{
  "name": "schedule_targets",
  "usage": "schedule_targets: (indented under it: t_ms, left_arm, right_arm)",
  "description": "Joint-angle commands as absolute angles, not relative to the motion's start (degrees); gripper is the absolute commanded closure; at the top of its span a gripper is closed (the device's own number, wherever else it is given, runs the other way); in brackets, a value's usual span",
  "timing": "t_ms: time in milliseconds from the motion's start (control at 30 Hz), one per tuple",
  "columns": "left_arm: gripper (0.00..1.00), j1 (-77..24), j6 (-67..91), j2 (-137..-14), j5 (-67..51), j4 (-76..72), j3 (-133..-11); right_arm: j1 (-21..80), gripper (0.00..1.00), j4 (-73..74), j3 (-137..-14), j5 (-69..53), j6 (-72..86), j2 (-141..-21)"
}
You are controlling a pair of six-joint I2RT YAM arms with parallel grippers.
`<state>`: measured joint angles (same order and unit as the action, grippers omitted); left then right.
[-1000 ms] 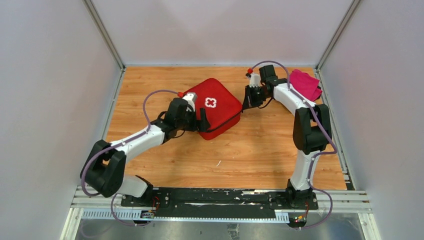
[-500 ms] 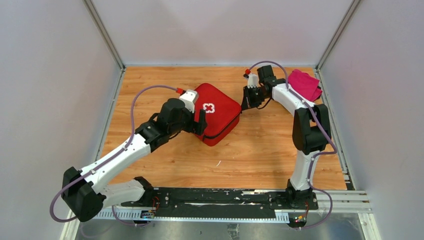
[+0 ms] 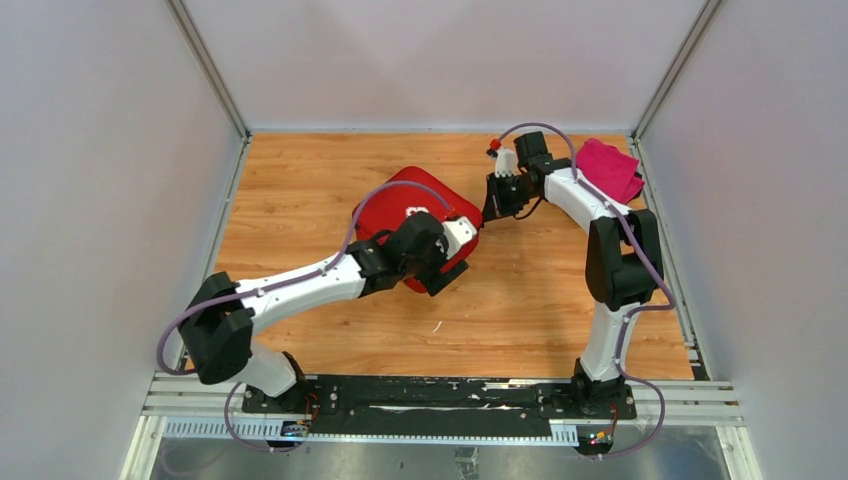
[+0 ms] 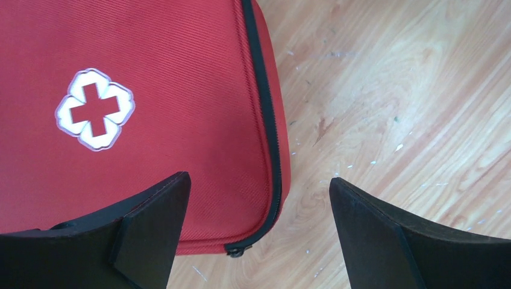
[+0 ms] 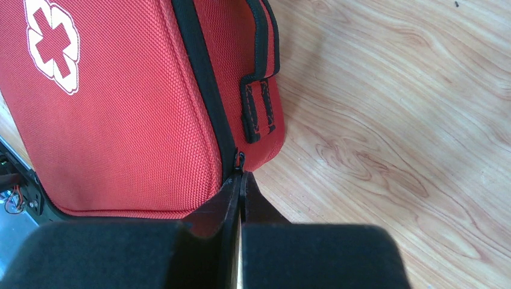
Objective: Organize the medicine kit
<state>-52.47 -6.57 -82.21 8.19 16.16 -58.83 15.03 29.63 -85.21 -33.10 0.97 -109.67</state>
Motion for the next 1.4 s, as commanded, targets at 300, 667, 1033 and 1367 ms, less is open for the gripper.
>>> schedule_targets:
  t_ms: [300,667,1033,1367]
  left_arm:
    - [0.18,-55.61,-8.92,-90.75,22.12,16.25,-59.19]
    - [0.38,-55.59,-3.63,-97.07,31.80,19.96,-61.64]
    - [0.52,-53.76,-0.88,-97.67,28.36,19.79,-62.21]
    - [0.54,-53.26,-0.26,-98.63,26.36,19.43,-63.03]
  right_arm:
    - [15.56,1.00,33.69,-80.85,-27.18,1.45,-105.76]
    - [15.53,1.00,36.29,-75.54,-21.74,1.23,-101.01]
    - [15.73,1.00,38.94,-67.35,-26.62,0.49,-93.30]
    - [18.41,1.00,40.02,-63.35,-38.88,-3.33,-89.14]
